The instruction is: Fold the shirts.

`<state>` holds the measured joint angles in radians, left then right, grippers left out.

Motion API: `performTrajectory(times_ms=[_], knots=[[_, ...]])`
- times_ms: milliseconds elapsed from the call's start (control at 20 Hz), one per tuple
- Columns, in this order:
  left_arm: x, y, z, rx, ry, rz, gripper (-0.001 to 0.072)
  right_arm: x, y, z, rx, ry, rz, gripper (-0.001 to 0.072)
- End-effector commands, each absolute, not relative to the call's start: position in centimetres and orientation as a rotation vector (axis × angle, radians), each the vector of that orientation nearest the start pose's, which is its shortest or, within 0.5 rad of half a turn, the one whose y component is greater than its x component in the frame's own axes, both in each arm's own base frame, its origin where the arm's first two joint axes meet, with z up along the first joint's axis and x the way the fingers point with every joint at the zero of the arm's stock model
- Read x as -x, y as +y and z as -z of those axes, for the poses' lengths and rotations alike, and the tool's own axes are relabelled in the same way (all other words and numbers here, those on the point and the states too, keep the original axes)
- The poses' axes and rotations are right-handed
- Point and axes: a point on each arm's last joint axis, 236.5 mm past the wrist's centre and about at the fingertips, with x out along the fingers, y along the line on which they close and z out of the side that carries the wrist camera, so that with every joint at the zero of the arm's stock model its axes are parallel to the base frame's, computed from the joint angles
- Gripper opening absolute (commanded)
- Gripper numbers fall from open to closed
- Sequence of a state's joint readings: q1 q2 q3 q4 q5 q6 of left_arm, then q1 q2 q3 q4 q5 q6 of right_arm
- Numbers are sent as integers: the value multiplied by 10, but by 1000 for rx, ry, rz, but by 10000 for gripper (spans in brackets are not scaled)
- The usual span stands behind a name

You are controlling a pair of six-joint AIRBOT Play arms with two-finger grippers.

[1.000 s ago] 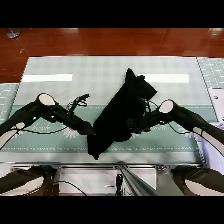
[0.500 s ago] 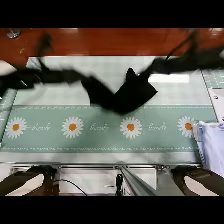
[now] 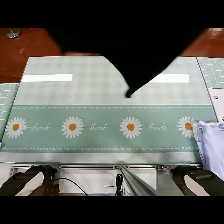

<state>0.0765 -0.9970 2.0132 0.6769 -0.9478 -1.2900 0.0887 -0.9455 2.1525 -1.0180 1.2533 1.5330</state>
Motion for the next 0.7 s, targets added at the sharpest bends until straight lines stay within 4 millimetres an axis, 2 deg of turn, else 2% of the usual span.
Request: performTrajectory(times_ms=[0,100,200,350,450,500,600,650], knots=[[-218,-92,-591,36,-276,414,26,-169,123,-552,-77,-45,-562,21],[-185,-93,-584,-8,-267,399,26,-151,123,-543,-54,-19,-569,21],[-160,-99,-575,-29,-237,412,26,-143,125,-527,-38,45,-578,21],[-147,-105,-552,-10,-141,436,27,-140,131,-507,-26,130,-609,21],[-163,-105,-530,35,-53,443,27,-151,132,-494,-36,180,-610,21],[-178,-104,-513,51,8,443,27,-163,133,-479,-44,236,-609,21],[-218,-102,-459,101,172,443,27,-192,135,-438,-74,371,-600,21],[-241,-103,-422,144,275,453,27,-209,134,-414,-91,443,-588,21]])
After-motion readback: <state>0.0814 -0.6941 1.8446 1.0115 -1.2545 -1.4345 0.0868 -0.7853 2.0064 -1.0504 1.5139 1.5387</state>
